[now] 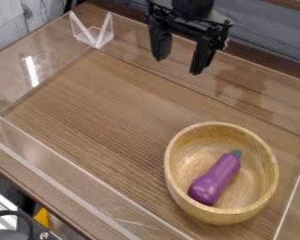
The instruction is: Remove the purple eggplant from inside the brown bowl and put it on the table
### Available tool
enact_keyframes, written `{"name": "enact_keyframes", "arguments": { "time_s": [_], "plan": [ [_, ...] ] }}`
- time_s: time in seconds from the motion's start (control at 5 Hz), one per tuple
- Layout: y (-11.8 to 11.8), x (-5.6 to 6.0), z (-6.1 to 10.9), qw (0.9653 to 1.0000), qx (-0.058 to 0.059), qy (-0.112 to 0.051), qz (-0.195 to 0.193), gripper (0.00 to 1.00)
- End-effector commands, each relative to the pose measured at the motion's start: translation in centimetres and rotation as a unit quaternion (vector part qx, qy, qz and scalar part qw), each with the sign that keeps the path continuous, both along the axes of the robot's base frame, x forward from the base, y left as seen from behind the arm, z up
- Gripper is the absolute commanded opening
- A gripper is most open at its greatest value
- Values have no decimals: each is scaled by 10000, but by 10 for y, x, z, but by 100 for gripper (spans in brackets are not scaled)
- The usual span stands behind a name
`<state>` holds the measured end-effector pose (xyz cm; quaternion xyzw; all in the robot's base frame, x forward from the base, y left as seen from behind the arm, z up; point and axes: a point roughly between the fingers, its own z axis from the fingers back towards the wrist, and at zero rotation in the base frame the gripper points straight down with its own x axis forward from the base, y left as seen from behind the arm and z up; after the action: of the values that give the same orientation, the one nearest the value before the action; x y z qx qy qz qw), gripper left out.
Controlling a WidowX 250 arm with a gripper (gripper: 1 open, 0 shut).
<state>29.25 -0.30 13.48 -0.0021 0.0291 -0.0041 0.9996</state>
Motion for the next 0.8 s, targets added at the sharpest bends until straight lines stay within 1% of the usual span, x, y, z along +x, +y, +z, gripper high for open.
{"name": "enact_keyframes", "arguments": {
  "time_s": [0.0, 0.2, 0.4, 0.6],
  "plan": [
    [-3, -1, -4, 9999, -13, 78, 120, 100],
    [-26, -10, 3, 9998, -84, 137, -126, 100],
    [-46, -17, 0, 9991, -125, 215, -348, 100],
    [-77, -27, -3, 9970, -165, 210, -726, 100]
  ]
}}
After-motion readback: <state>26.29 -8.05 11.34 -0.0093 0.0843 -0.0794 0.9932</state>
